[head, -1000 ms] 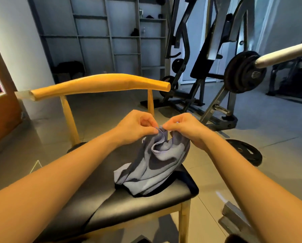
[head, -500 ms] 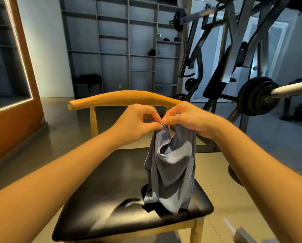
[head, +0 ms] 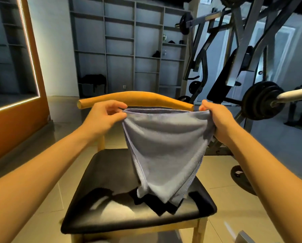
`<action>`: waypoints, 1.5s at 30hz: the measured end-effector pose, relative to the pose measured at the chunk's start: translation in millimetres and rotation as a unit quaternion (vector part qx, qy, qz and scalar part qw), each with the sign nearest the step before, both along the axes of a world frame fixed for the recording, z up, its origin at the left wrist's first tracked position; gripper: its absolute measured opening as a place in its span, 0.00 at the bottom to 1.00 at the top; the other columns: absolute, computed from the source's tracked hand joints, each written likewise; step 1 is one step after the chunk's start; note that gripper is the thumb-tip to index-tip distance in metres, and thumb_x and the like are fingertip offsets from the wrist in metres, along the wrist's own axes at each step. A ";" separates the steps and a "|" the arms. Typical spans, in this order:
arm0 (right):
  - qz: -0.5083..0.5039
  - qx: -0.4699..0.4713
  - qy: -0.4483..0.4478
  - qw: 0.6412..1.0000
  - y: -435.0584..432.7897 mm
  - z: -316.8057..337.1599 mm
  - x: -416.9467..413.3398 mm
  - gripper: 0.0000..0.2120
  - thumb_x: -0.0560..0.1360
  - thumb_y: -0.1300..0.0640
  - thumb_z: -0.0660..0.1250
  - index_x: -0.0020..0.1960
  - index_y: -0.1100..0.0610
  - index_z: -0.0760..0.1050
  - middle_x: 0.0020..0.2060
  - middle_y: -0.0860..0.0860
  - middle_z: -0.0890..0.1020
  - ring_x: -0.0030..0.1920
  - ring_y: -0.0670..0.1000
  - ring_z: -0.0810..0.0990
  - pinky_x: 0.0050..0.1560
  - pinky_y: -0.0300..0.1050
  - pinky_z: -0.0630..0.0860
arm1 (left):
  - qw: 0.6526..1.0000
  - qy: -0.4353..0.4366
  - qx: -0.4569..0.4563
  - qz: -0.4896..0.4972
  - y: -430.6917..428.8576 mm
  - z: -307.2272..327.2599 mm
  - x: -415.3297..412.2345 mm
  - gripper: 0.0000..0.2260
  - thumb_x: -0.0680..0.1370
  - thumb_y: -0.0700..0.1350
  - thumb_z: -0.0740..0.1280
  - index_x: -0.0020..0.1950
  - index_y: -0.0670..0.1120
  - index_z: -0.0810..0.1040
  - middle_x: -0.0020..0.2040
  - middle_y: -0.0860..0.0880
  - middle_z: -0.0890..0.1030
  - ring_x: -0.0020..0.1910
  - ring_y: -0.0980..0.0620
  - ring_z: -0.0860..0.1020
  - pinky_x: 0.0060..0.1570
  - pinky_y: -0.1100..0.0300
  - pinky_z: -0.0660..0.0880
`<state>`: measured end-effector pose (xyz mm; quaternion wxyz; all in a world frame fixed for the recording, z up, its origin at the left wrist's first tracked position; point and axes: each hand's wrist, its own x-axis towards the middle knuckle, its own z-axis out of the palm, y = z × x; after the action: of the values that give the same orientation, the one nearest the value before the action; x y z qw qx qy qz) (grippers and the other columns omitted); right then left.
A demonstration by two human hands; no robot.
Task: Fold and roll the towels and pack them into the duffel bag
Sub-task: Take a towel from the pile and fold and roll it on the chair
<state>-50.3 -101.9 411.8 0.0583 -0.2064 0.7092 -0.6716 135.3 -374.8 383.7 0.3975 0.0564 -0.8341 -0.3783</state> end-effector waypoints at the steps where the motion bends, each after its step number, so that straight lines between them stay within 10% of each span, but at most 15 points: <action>1: 0.013 -0.023 -0.018 0.999 1.8 -4.7 -4.4 0.19 0.81 0.47 0.64 0.33 0.52 0.73 0.29 0.50 0.74 0.34 0.51 0.73 0.36 0.46 0.68 | 1.000 -0.002 0.016 0.014 -5.5 -3.0 2.5 0.08 0.79 0.43 0.71 0.58 0.49 0.82 0.50 0.55 0.83 0.50 0.61 0.80 0.45 0.74 0.73; 7: 0.179 -0.044 -0.025 0.983 2.2 -20.1 -6.5 0.02 0.71 0.60 0.60 0.41 0.57 0.71 0.38 0.53 0.75 0.40 0.52 0.75 0.41 0.46 0.72 | 0.988 0.011 0.151 0.035 -17.3 -13.5 3.2 0.04 0.81 0.44 0.68 0.53 0.49 0.83 0.50 0.52 0.83 0.50 0.56 0.81 0.44 0.67 0.75; 15: -0.003 0.097 0.167 0.981 -3.7 -8.8 -6.6 0.04 0.78 0.63 0.70 0.46 0.58 0.82 0.48 0.57 0.84 0.52 0.57 0.83 0.53 0.52 0.83 | 0.974 0.004 0.218 0.063 -32.8 -4.6 0.0 0.05 0.81 0.43 0.68 0.55 0.46 0.83 0.52 0.46 0.84 0.52 0.48 0.83 0.44 0.59 0.81; 19: 0.248 0.105 0.132 0.954 5.4 12.6 11.9 0.05 0.75 0.63 0.71 0.49 0.64 0.82 0.45 0.55 0.85 0.47 0.55 0.85 0.44 0.44 0.83 | 0.970 0.014 0.220 0.097 -39.5 -5.1 -2.1 0.05 0.81 0.40 0.69 0.55 0.44 0.83 0.52 0.45 0.83 0.52 0.47 0.82 0.43 0.59 0.80; 23: 0.039 0.109 0.213 0.970 -4.0 8.6 -4.6 0.02 0.76 0.61 0.74 0.44 0.58 0.83 0.42 0.55 0.85 0.46 0.57 0.84 0.37 0.44 0.81 | 0.965 -0.012 0.242 0.103 -44.8 -4.6 3.8 0.04 0.80 0.40 0.70 0.53 0.45 0.83 0.52 0.46 0.84 0.52 0.47 0.83 0.43 0.59 0.80; 30: 0.137 0.017 0.145 0.980 13.5 4.6 -12.3 0.05 0.77 0.61 0.71 0.51 0.60 0.84 0.46 0.55 0.87 0.50 0.54 0.85 0.50 0.49 0.81 | 0.969 -0.030 0.232 0.083 -42.7 4.0 21.4 0.06 0.80 0.42 0.70 0.56 0.45 0.83 0.52 0.45 0.85 0.53 0.46 0.84 0.47 0.57 0.81; 39: 0.262 -0.152 0.019 0.953 31.1 14.8 -4.6 0.09 0.75 0.59 0.66 0.53 0.59 0.80 0.43 0.51 0.84 0.43 0.48 0.83 0.40 0.40 0.81 | 0.912 -0.012 0.356 -0.202 -25.8 22.6 49.6 0.18 0.83 0.36 0.58 0.50 0.47 0.88 0.50 0.48 0.86 0.51 0.52 0.84 0.45 0.63 0.83; 45: 0.232 -0.157 -0.048 0.959 12.0 7.0 -10.4 0.08 0.81 0.63 0.61 0.51 0.59 0.80 0.45 0.54 0.86 0.44 0.50 0.85 0.39 0.43 0.82 | 0.887 -0.025 0.411 -0.209 -39.9 12.9 33.0 0.14 0.75 0.41 0.68 0.58 0.43 0.85 0.59 0.42 0.84 0.55 0.46 0.84 0.49 0.57 0.84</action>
<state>-60.7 -89.9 418.8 0.2135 -0.3389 0.5241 -0.7516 168.3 -414.7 396.6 0.2296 0.0487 -0.6057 -0.7603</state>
